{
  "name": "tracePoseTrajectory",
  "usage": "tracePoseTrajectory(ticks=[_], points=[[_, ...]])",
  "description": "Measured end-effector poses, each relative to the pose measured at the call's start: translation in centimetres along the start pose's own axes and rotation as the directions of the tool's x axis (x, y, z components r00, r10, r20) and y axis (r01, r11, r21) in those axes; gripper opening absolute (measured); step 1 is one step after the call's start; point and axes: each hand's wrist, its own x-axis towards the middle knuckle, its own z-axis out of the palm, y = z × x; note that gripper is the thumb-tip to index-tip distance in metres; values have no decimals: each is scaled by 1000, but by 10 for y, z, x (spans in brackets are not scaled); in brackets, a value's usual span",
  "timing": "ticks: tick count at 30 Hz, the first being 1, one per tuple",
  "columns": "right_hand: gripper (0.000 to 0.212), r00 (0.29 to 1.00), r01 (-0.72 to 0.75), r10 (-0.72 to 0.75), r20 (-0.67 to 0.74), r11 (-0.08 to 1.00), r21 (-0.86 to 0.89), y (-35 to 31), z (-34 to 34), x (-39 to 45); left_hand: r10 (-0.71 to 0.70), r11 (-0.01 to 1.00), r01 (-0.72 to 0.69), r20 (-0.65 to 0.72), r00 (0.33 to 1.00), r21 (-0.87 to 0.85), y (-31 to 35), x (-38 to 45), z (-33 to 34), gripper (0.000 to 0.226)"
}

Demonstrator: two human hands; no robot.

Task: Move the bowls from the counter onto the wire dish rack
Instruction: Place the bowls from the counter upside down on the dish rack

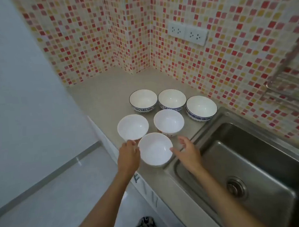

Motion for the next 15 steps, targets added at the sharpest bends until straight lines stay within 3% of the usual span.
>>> tracePoseTrajectory(ticks=[4, 7, 10, 15], points=[[65, 993, -106, 105, 48, 994, 13, 8, 24, 8, -140, 987, 151, 171, 975, -49, -13, 5, 15, 39], [71, 985, -166, 161, 54, 982, 89, 16, 35, 12, -104, 972, 161, 302, 948, -173, -11, 4, 24, 65], [61, 985, -165, 160, 61, 983, 82, 17, 36, 16, -58, 934, 163, 317, 947, -317, -4, 4, 29, 88], [45, 980, -194, 197, -20, 974, 113, 31, 22, 15, -18, 913, 126, 269, 963, -389, 23, 7, 36, 21]])
